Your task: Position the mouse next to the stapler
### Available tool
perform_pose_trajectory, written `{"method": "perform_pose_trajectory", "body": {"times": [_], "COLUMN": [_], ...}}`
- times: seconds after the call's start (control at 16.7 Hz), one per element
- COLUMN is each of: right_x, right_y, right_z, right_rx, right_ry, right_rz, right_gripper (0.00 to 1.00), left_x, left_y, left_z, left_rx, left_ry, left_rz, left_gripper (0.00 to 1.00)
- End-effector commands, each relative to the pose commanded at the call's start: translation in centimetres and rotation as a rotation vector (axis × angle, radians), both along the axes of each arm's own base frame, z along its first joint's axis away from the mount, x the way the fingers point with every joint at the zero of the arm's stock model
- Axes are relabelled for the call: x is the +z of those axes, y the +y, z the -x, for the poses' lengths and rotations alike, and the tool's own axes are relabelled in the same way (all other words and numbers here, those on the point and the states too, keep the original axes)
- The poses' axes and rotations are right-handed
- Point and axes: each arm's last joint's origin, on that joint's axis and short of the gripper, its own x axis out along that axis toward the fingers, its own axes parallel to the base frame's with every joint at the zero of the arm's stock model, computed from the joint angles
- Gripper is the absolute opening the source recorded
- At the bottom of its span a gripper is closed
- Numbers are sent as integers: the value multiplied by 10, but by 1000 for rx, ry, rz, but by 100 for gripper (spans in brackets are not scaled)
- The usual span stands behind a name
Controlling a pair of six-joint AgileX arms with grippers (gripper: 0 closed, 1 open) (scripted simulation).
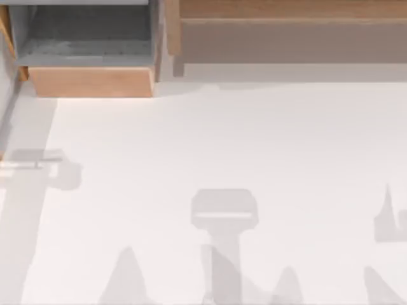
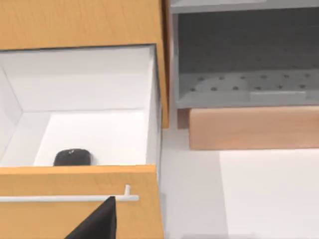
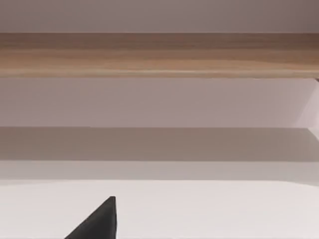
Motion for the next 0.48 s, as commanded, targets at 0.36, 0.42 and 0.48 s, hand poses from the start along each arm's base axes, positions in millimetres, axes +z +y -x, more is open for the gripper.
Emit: {"method": "perform_pose_trajectory", "body": {"times": [0.36, 0.42, 0.48], "right_x": [0, 0, 0], "right_y": [0, 0, 0], "right_z": [0, 0, 0], "right_rx": [0, 0, 0], "right_ry": [0, 0, 0], "right_rz": [0, 0, 0], "right_gripper": [100, 100, 100], "left_x": [51, 51, 48], "left_y": [36, 47, 58], "left_z": [-124, -147, -169], "left_rx": [37, 50, 62], "left_ry": [400, 462, 527], "left_rz": [-23, -23, -23], "left_gripper": [100, 100, 100]}}
